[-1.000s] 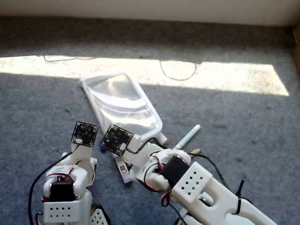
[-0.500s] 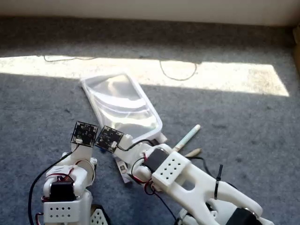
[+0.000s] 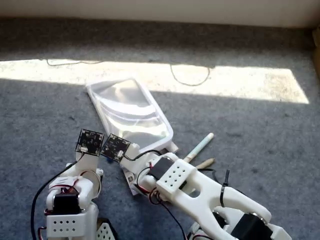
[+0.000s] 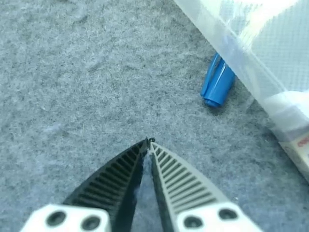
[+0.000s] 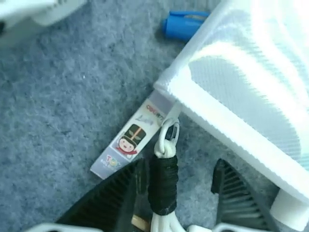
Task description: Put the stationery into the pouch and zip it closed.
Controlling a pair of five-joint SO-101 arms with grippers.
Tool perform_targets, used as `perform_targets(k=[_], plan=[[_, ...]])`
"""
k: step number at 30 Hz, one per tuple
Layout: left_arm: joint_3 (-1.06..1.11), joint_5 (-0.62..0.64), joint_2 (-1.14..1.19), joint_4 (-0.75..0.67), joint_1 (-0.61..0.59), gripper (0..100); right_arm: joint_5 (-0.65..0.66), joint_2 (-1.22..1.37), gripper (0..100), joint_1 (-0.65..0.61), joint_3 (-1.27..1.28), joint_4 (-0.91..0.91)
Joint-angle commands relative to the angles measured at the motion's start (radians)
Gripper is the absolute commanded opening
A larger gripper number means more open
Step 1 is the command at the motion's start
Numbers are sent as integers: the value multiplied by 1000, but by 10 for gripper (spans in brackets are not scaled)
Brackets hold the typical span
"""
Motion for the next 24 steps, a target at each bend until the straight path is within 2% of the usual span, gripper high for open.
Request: perform_targets(k=[1, 11, 24], plan=[[19, -11, -13, 2, 13, 8, -9, 21, 220, 48, -1, -7], [19, -11, -13, 2, 13, 8, -9, 18, 220, 50, -8, 74], [19, -11, -13, 2, 13, 8, -9, 30, 220, 51, 1, -24]])
